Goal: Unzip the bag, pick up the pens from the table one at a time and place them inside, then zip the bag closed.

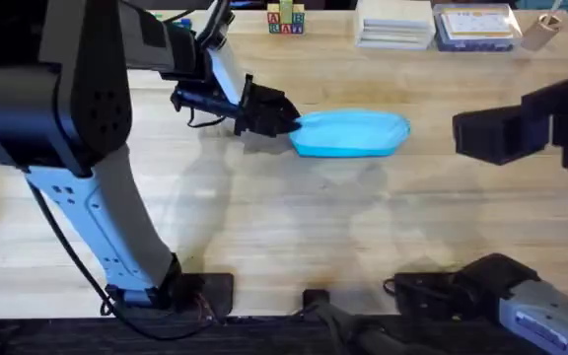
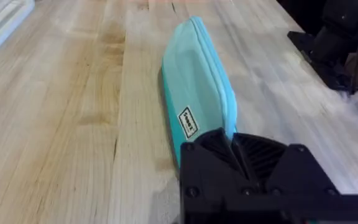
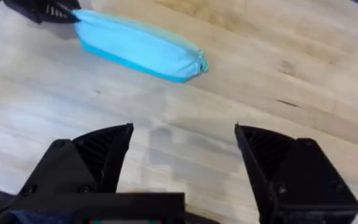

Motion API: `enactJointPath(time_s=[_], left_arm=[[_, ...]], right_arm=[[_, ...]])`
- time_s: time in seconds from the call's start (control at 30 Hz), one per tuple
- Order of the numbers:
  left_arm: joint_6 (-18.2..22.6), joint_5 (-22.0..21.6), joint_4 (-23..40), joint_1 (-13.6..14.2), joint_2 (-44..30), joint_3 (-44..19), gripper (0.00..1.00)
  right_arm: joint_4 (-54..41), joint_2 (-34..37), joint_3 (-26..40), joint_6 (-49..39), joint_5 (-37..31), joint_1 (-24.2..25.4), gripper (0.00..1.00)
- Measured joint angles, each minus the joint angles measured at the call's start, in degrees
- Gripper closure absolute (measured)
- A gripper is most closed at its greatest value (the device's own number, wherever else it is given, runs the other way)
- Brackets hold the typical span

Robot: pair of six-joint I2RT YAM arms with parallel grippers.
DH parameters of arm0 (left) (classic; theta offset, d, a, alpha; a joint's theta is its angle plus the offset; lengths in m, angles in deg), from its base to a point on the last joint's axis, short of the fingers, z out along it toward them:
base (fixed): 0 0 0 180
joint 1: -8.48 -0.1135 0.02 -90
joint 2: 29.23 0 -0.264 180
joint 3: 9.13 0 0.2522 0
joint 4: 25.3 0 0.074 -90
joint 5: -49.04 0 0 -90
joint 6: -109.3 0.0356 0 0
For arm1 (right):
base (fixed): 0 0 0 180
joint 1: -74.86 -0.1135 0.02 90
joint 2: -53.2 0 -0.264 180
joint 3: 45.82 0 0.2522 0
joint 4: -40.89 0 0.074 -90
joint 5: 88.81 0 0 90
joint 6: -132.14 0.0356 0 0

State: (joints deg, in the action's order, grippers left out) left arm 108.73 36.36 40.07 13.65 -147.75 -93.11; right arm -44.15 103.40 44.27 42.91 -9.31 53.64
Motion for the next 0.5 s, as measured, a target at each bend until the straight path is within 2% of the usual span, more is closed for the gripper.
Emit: enactJointPath(time_s=[0.2, 0.5], left_arm=[[0.00, 0.00, 0.00, 0.00, 0.00, 0.00, 0.959], [0.02, 0.00, 0.00, 0.00, 0.00, 0.00, 0.940]], right_arm=[[-3.01, 0.00, 0.00, 0.75, 3.15, 0.00, 0.005], [-3.36, 0.00, 0.00, 0.97, 4.17, 0.00, 0.004]])
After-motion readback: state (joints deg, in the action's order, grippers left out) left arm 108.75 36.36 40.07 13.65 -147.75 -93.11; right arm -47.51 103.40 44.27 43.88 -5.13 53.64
